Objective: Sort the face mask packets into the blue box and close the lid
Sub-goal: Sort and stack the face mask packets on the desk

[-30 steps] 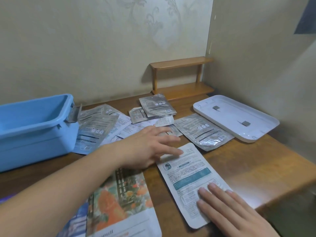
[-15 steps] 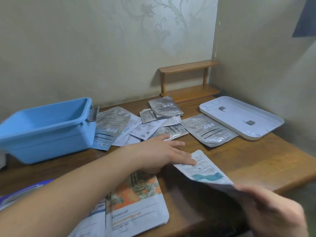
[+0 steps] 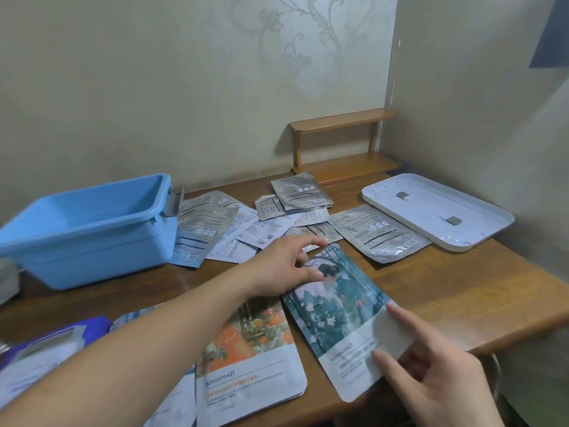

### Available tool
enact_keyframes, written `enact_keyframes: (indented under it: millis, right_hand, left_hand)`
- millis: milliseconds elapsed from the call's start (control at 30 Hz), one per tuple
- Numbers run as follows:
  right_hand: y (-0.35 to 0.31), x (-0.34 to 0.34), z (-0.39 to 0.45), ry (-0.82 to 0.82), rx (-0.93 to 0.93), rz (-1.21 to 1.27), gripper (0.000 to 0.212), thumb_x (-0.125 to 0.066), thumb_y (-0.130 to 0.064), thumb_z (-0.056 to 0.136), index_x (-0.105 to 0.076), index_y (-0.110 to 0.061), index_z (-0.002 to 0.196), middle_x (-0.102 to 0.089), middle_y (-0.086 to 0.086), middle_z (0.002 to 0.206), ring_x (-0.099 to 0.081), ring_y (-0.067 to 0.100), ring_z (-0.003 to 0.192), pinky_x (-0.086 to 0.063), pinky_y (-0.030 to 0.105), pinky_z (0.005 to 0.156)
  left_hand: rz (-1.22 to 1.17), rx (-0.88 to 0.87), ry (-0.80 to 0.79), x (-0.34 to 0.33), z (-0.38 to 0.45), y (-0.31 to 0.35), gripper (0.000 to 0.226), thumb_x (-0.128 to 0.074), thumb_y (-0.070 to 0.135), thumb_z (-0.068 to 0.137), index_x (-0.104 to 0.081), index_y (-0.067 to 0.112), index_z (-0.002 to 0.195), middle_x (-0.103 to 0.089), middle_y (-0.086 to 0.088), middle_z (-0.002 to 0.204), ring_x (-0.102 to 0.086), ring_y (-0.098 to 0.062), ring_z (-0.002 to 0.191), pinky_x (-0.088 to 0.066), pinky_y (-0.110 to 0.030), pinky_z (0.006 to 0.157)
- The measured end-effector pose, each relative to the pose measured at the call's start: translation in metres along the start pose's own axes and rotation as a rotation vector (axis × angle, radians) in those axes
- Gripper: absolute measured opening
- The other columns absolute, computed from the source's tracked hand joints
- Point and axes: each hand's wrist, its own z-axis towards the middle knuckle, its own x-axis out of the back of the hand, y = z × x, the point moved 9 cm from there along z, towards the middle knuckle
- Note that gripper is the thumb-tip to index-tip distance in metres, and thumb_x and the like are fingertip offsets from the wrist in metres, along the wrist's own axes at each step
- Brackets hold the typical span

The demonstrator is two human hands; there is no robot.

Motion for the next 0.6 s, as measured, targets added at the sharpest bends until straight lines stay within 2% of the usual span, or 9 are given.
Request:
enact_keyframes:
  millis: [33,67,167,233,300,333,400,500,600]
  right_hand:
    - [0.0,-0.001,0.002,-0.018,0.058,-0.09,0.049,-0.092,-0.022,0.059,-0.07,-0.046,0.096,-0.064,-0.021,0.058,-0.056,-0.009,0.047,-0.042,-0.002,0.059]
    - [-0.001,-0.003,0.003,-0.039,0.1,-0.161,0.034,-0.089,-0.03,0.057,-0.071,-0.045,0.083,-0.059,-0.026,0.055,-0.051,-0.015,0.044,-0.036,-0.006,0.055]
    - [-0.017,-0.001,0.001,-0.059,0.213,-0.273,0.006,-0.066,-0.057,0.063,-0.062,-0.052,0.062,-0.047,-0.028,0.044,-0.049,-0.012,0.042,-0.04,0.004,0.043]
    - [-0.04,0.01,-0.001,0.063,0.373,-0.28,0.017,-0.062,-0.053,0.072,-0.07,-0.041,0.065,-0.053,-0.024,0.05,-0.054,-0.002,0.048,-0.045,0.017,0.047]
    - [-0.053,0.005,-0.006,0.124,0.56,-0.342,0.026,-0.061,-0.049,0.082,-0.078,-0.029,0.083,-0.07,-0.011,0.078,-0.065,0.015,0.072,-0.049,0.025,0.069]
    - [-0.052,-0.007,-0.005,0.069,0.601,-0.402,0.035,-0.056,-0.052,0.087,-0.077,-0.027,0.099,-0.073,-0.003,0.099,-0.066,0.022,0.093,-0.048,0.032,0.083]
    - [-0.039,-0.037,-0.005,-0.105,0.637,-0.504,0.049,-0.037,-0.06,0.095,-0.062,-0.03,0.125,-0.062,0.002,0.133,-0.05,0.025,0.127,-0.037,0.041,0.101]
    - [-0.027,-0.068,-0.01,-0.253,0.656,-0.588,0.059,-0.023,-0.065,0.097,-0.049,-0.028,0.134,-0.056,0.003,0.139,-0.041,0.024,0.132,-0.026,0.038,0.106]
    - [-0.03,-0.073,-0.011,-0.262,0.675,-0.65,0.067,-0.021,-0.07,0.094,-0.048,-0.025,0.136,-0.055,0.005,0.14,-0.041,0.025,0.131,-0.019,0.037,0.107]
  left_hand:
    - [0.063,-0.022,0.028,0.0,0.0,0.0,0.057,-0.074,0.027,0.087,-0.049,0.032,0.138,-0.056,0.004,0.072,-0.058,0.002,0.066,-0.041,-0.019,0.064]
    - [0.136,-0.042,0.067,0.0,0.001,-0.001,0.059,-0.076,0.028,0.085,-0.05,0.032,0.138,-0.059,0.009,0.081,-0.054,0.001,0.07,-0.044,-0.022,0.072]
    - [0.298,-0.16,0.227,0.007,-0.002,0.001,0.049,-0.073,0.03,0.086,-0.058,0.026,0.132,-0.063,0.007,0.116,-0.056,-0.008,0.103,-0.047,-0.034,0.096]
    - [0.319,-0.263,0.206,0.005,-0.009,0.013,0.038,-0.066,0.037,0.091,-0.065,0.025,0.126,-0.064,0.008,0.123,-0.056,-0.009,0.113,-0.045,-0.038,0.101]
    - [0.432,-0.255,-0.015,-0.014,-0.011,0.016,0.044,-0.059,0.051,0.092,-0.061,0.032,0.132,-0.056,0.013,0.138,-0.046,-0.006,0.128,-0.033,-0.039,0.113]
    - [0.502,-0.221,-0.115,-0.022,-0.013,0.012,0.05,-0.056,0.055,0.092,-0.054,0.036,0.137,-0.047,0.015,0.147,-0.037,-0.003,0.137,-0.021,-0.04,0.118]
    - [0.547,-0.149,-0.209,-0.026,-0.013,0.002,0.057,-0.054,0.058,0.091,-0.043,0.041,0.144,-0.032,0.02,0.156,-0.02,-0.001,0.145,-0.004,-0.048,0.121]
    - [0.521,-0.085,-0.254,-0.024,-0.011,-0.007,0.055,-0.054,0.055,0.092,-0.038,0.048,0.144,-0.025,0.026,0.156,-0.004,-0.004,0.149,0.012,-0.06,0.116]
    - [0.512,-0.045,-0.282,-0.021,-0.009,-0.013,0.054,-0.056,0.053,0.091,-0.036,0.055,0.142,-0.023,0.032,0.155,0.009,-0.007,0.15,0.023,-0.064,0.108]
